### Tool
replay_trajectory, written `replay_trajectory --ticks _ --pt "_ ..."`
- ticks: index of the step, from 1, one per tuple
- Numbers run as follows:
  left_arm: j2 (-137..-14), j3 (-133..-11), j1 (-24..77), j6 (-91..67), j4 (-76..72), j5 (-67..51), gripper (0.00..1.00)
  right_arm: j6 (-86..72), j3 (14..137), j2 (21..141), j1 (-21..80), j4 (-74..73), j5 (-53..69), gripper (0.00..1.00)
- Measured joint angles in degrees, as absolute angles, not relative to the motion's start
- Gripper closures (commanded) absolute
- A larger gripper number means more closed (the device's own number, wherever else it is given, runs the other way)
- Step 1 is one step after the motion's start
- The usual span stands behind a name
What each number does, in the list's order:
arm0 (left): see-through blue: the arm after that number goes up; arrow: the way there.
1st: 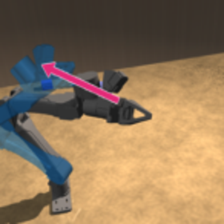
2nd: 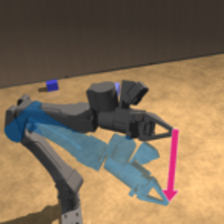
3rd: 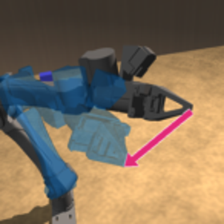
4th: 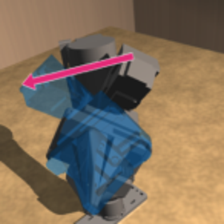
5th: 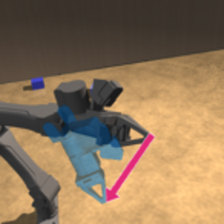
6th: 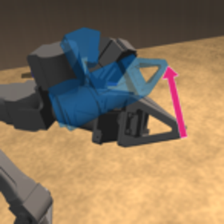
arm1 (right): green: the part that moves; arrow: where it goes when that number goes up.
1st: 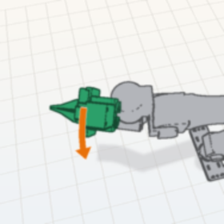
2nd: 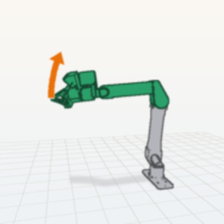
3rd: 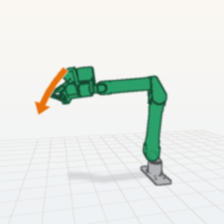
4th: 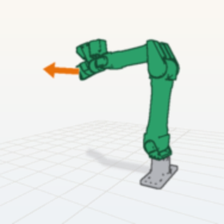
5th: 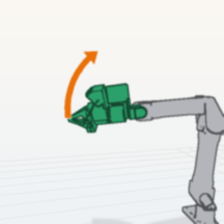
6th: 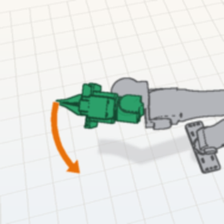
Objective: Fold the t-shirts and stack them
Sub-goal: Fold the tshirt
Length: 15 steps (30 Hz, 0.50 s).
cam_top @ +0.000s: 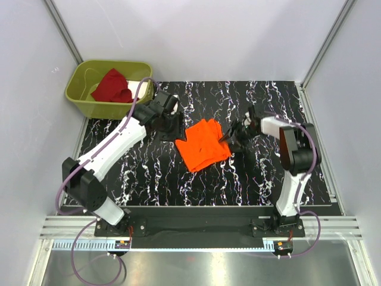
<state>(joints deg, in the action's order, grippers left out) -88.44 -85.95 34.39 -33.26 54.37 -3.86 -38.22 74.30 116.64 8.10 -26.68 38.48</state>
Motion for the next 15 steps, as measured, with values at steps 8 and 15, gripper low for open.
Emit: replay_trajectory --ticks 8,15 --pt "-102.69 -95.33 34.63 -33.56 54.33 -6.22 0.41 -34.72 65.47 102.98 11.81 -31.31 34.02 0.28" --pt "-119.92 -114.74 38.22 -33.3 57.84 -0.64 0.39 -29.78 72.9 103.2 9.85 -34.41 30.81 0.3"
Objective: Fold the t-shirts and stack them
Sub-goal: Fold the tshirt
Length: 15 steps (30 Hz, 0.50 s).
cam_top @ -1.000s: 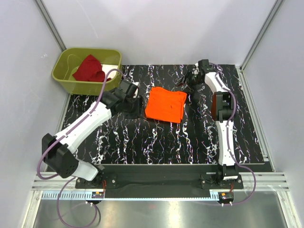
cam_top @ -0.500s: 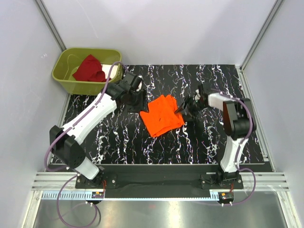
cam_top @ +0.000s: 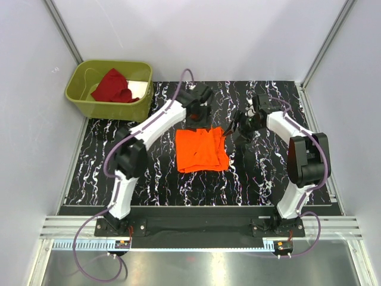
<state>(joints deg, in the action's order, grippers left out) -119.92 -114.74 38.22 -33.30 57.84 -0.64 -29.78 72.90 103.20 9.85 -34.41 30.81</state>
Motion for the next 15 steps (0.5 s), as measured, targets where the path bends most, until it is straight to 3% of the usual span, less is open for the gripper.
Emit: replay_trajectory --ticks 6,15 --pt "-125.8 -120.07 43.38 -34.65 61.47 8.38 0.34 -29.76 74.59 104.49 9.21 -34.11 31.11 0.31" --pt "-128.88 -120.9 47.29 -38.79 63.33 15.51 0.37 -30.2 70.43 106.17 8.97 -31.59 33.12 0.31"
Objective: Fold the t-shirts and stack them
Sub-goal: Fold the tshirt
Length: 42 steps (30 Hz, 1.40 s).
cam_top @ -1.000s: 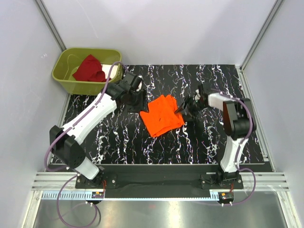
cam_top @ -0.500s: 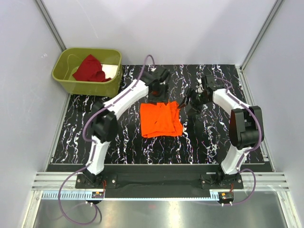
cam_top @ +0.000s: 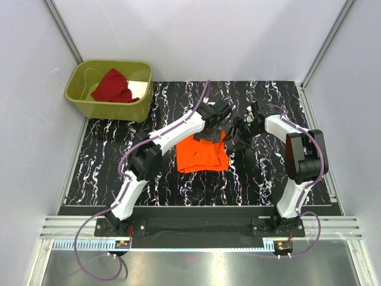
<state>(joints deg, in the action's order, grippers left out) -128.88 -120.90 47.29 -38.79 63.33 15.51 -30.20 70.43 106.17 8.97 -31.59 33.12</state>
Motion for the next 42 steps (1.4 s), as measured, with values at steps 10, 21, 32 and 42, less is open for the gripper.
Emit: replay_trajectory --ticks 10,21,32,42 --pt "-132.68 -123.13 47.77 -41.47 63.07 19.53 0.39 -30.87 67.55 106.17 8.56 -30.17 33.76 0.4" --pt "-134.65 -124.75 50.39 -42.52 61.14 21.54 0.31 -31.99 63.09 105.82 8.05 -28.6 34.06 0.39" --pt "-137.67 -125.34 51.31 -42.15 61.14 24.25 0.51 -32.93 61.12 104.57 7.79 -27.57 34.15 0.43" --pt "-137.84 -125.21 51.29 -40.51 60.25 24.47 0.92 -34.11 62.74 105.16 7.75 -24.99 37.36 0.93"
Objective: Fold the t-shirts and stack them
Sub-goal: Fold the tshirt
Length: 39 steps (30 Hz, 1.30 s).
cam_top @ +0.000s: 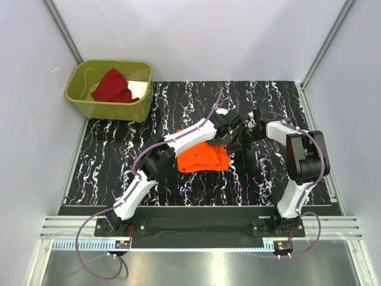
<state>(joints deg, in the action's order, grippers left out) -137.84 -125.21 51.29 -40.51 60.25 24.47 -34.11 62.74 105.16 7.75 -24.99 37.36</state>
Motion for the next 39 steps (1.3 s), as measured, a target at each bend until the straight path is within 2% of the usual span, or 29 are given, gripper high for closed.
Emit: replay_trajectory --ticks 2,17,39 --pt "-137.36 -124.27 51.29 -40.18 59.46 24.43 1.0 -34.52 64.18 106.0 7.77 -24.25 38.7 1.0" --pt "-129.14 -119.37 50.94 -39.51 56.97 23.11 1.0 -38.09 68.25 118.1 9.96 -15.46 43.0 1.0" --pt "-126.69 -120.07 50.72 -38.94 57.32 16.88 1.0 -38.94 69.01 119.98 10.02 -15.68 43.48 1.0"
